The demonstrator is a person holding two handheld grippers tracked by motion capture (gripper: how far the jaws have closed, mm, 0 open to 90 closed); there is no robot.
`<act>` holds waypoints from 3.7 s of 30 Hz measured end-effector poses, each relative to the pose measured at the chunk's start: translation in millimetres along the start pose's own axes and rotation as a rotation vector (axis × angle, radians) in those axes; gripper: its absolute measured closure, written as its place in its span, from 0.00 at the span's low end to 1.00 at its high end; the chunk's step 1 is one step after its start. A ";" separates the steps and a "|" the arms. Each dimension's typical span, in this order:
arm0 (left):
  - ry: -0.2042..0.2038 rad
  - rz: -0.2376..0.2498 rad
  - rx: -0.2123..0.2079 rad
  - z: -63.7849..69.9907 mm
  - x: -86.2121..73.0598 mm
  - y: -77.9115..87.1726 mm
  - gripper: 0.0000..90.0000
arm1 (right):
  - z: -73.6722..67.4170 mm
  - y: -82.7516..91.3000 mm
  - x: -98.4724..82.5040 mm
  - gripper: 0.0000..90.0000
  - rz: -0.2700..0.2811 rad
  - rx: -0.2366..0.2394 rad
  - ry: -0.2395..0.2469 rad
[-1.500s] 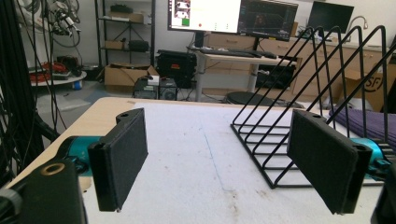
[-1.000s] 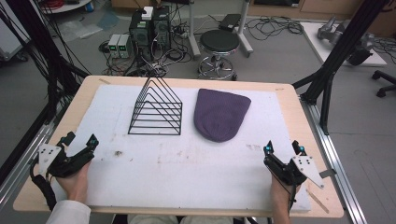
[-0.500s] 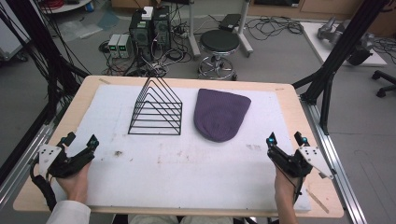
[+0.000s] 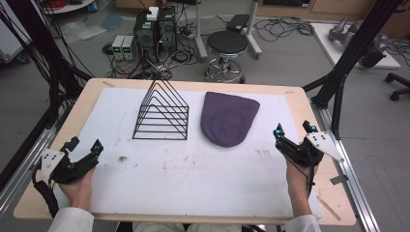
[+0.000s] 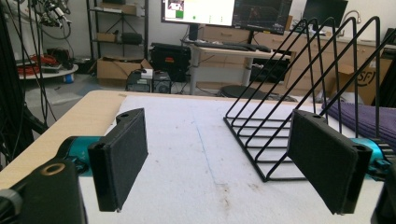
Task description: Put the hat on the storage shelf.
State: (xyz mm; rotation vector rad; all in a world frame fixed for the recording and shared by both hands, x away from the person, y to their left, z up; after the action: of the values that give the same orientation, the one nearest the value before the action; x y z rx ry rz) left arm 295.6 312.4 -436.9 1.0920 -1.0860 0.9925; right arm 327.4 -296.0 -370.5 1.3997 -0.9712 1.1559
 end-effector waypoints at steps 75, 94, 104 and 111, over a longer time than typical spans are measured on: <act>0.011 -0.015 -0.038 4.4 -1.3 -6.5 0.23 | -82.7 -123.9 11.4 0.14 -0.413 0.581 0.415; 0.026 -0.022 -0.051 3.8 -2.6 -7.1 0.23 | -98.3 -128.9 -27.8 0.14 -0.606 0.721 0.662; 0.032 -0.025 -0.051 3.3 -3.5 -6.2 0.23 | -104.5 -135.7 -54.5 0.14 -0.702 0.746 0.842; 0.027 -0.033 -0.047 3.6 -4.2 -6.5 0.23 | -101.1 -139.0 -61.0 0.14 -0.723 0.718 0.902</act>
State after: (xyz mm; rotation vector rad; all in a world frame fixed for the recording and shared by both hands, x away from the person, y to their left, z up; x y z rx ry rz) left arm 300.4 307.3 -441.8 1.0525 -1.0609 0.9486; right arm 434.4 -177.8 -458.9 1.3288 0.6072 1.3781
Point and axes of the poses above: each handheld gripper's, and its own axes: y roughly backward along the jaws, x roughly out of its top, z roughly to its right, the point moved 4 cm from there along -y, roughly forward along the jaws, and after that the axes turned 8 degrees about -z, right-handed, at the moved point
